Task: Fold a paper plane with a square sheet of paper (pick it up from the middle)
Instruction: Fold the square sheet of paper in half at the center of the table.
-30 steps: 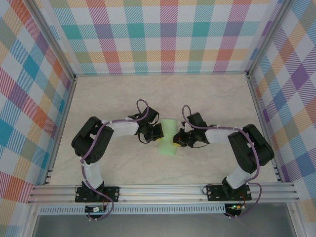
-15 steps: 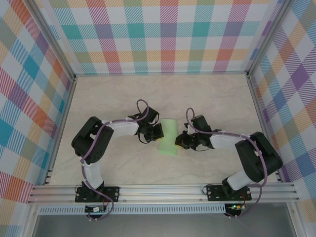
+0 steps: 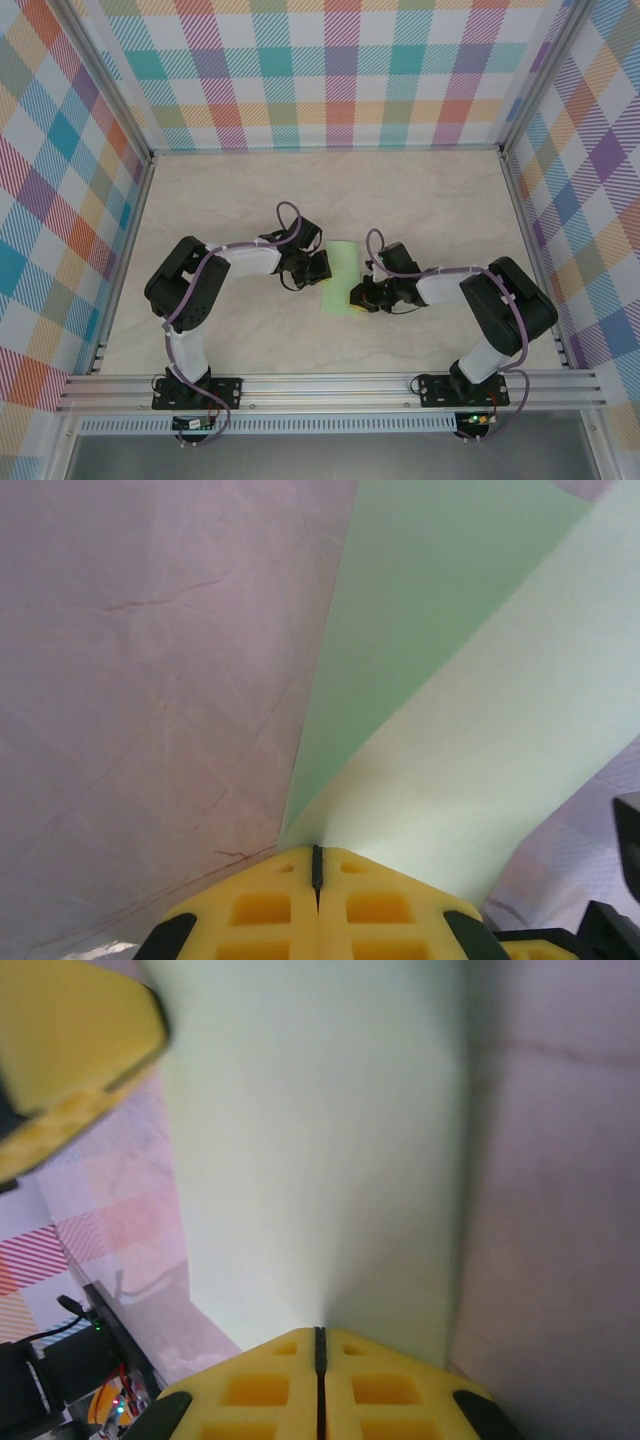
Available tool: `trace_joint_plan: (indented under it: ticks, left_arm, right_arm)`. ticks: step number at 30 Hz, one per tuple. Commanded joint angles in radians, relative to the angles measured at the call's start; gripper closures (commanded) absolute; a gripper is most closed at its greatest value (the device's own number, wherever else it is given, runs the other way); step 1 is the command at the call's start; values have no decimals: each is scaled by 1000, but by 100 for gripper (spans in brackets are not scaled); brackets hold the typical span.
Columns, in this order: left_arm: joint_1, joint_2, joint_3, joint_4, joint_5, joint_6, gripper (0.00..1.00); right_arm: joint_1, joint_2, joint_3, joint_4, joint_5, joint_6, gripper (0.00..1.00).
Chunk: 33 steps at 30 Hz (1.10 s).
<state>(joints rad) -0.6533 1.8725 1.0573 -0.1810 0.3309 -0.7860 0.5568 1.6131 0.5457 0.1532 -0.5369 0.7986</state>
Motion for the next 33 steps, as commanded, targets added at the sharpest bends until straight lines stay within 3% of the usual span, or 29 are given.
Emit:
trace_joint_plan:
  ticks: [1,11,19,26,33]
  left_arm:
    - [-12,14,-36,-79,-55,25,100]
    - [-12,14,-28,-88,-59,32,100]
    - [-12,16,-26,-88,-56,33,100]
    - [-11,14,-25,-88,-57,38,100]
    - [-12,15,-24,-88,-58,38,100]
  right_arm:
    - [5,23,-44,13,21,-25,91]
    - [5,-108,-6,19,-52,-10,87]
    - [7,-33,-56,63,-84,-11,89]
    - [8,-2,-75,-32,-49,-79,90]
    - [3,-149,72,-182,22,-111,89]
